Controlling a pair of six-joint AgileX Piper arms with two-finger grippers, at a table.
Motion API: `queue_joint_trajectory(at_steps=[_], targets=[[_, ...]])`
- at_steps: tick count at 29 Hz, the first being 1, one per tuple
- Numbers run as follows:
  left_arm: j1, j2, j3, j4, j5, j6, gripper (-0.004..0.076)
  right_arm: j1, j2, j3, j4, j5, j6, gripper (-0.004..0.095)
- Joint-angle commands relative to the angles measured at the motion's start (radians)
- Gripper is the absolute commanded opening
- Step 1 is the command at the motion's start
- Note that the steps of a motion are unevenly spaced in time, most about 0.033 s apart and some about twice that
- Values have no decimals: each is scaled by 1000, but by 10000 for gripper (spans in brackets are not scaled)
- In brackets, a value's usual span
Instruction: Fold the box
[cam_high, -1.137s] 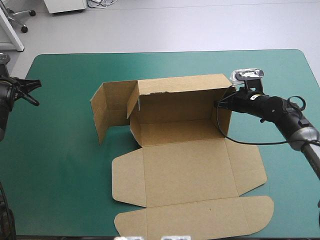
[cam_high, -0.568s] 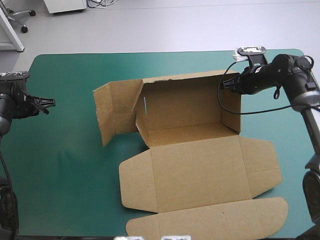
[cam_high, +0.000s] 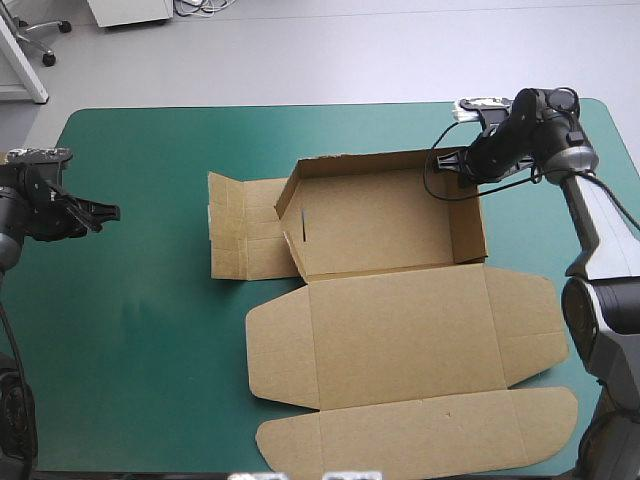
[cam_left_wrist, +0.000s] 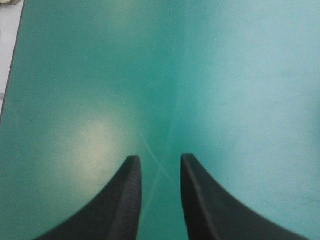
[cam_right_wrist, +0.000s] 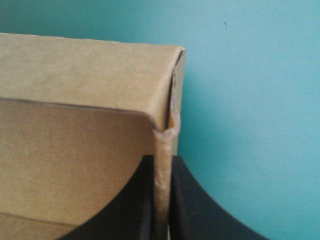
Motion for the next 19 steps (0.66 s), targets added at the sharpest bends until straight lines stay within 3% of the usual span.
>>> queue_joint_trajectory(at_steps=[1, 6, 8, 15, 19], targets=[[-3, -36, -26, -9, -27, -1, 197, -9, -40, -19, -3, -89, -44, 190], [-3, -36, -26, -11, -4, 1, 197, -9, -40, -21, 31, -131, -49, 637], [-3, -36, -26, -11, -4, 1, 197, -9, -44, -21, 33, -118, -47, 712], [-3, -36, -26, -35, -4, 12, 197, -11, -138, -21, 23, -21, -51, 678], [-3, -36, -26, -41, -4, 12, 197, -7, -231, -19, -45, 34, -51, 639]])
